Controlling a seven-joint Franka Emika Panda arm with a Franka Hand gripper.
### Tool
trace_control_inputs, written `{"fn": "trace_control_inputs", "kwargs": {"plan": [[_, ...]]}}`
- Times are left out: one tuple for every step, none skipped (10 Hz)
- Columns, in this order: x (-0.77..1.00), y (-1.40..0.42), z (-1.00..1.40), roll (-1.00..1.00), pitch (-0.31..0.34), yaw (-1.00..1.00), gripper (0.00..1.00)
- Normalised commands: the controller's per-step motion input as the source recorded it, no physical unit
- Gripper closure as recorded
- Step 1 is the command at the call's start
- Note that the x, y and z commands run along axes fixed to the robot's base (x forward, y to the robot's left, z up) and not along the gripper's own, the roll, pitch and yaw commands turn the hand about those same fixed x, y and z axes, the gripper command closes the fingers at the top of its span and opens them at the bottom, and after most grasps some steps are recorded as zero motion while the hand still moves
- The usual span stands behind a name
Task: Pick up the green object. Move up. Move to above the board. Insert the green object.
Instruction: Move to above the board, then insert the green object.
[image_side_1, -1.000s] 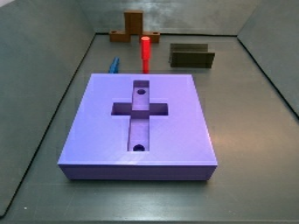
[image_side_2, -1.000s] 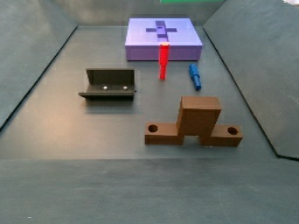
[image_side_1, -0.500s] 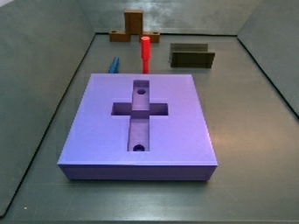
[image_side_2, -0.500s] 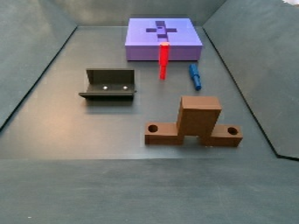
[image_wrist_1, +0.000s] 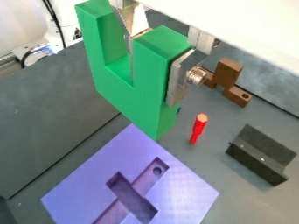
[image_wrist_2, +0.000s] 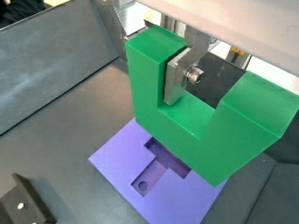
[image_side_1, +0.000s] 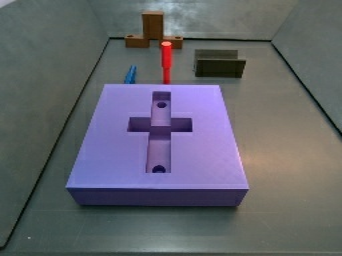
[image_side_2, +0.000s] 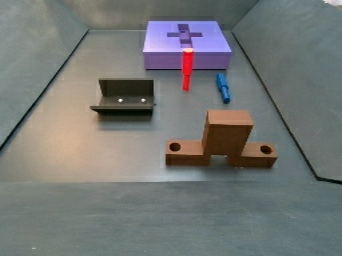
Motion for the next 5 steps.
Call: {"fn": "trace_control_inputs", "kwargs": {"plan": [[0.04, -0.19, 0.05, 0.02, 0.130, 0.01, 1.00], [0.00, 0.00, -0.30, -0.16, -0.076, 0.00, 1.00], [0.00, -0.03, -0.24, -0.18, -0.097, 0.00, 1.00], [0.03, -0.10, -0.26, -0.12, -0.037, 0.00, 1.00], [0.06, -0.15, -0.29, -0.04, -0.009, 0.00, 1.00]]}}
